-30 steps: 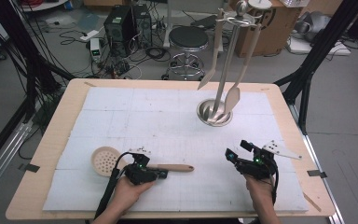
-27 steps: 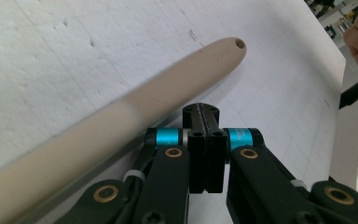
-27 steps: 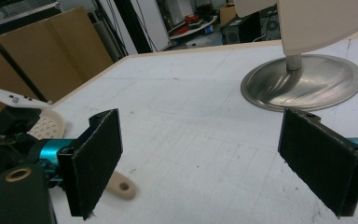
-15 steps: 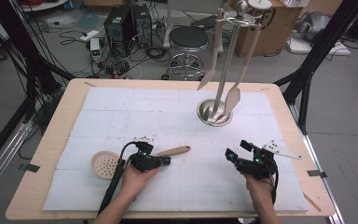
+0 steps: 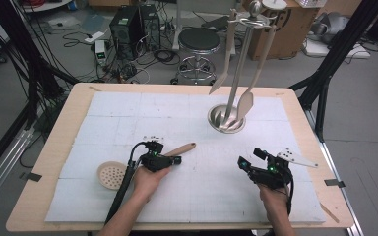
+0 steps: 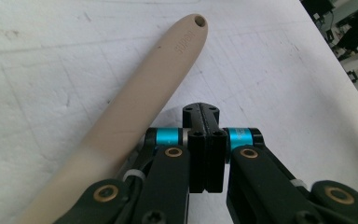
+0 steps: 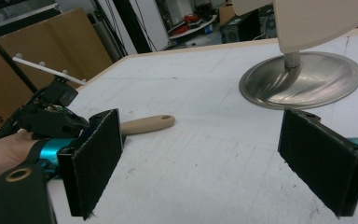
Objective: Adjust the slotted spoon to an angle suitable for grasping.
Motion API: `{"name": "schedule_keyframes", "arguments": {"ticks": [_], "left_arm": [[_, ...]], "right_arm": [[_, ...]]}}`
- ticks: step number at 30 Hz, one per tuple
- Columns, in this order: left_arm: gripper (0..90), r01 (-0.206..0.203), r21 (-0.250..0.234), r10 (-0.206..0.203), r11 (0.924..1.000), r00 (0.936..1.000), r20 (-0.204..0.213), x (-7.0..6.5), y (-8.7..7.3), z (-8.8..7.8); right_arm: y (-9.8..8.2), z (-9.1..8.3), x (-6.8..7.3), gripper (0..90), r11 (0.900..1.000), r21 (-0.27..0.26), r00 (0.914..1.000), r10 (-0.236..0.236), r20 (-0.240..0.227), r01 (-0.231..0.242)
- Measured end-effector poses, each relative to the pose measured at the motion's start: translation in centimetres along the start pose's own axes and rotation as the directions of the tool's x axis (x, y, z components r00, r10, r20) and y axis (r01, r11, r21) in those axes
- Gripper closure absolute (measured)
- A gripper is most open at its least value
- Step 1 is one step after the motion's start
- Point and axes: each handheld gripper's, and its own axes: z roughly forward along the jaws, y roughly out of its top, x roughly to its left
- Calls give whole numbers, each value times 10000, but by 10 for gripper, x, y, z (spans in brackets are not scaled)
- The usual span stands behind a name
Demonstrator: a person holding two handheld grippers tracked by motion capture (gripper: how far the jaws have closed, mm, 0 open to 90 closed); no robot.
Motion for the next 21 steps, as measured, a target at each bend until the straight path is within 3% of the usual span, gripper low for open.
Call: {"name": "schedule_keyframes", "arguments": {"ticks": [10, 15, 17, 19, 21], "left_arm": [[899, 113, -68, -113, 9999, 9999, -10, 3, 4, 1], [887, -170, -192, 183, 9997, 9977, 654, 1, 4, -4], [831, -98, -150, 110, 9998, 9968, 793, 0, 5, -6], [732, 78, -117, -64, 9999, 9926, 1213, -2, 8, -11], [643, -4, -243, 36, 9997, 9911, 1334, -4, 10, -17]], "right_arm": [[0, 0, 0, 132, 10000, 11, 10000, 13, -7, -13], [1, -2, 1, 139, 9998, -148, 9999, -109, 53, 110], [1, -2, 0, 139, 9999, -112, 10000, -25, 37, 25], [0, -2, -1, 140, 9999, -103, 10000, -48, 87, 49], [0, -3, 0, 141, 9998, -133, 9999, -127, 65, 128]]}}
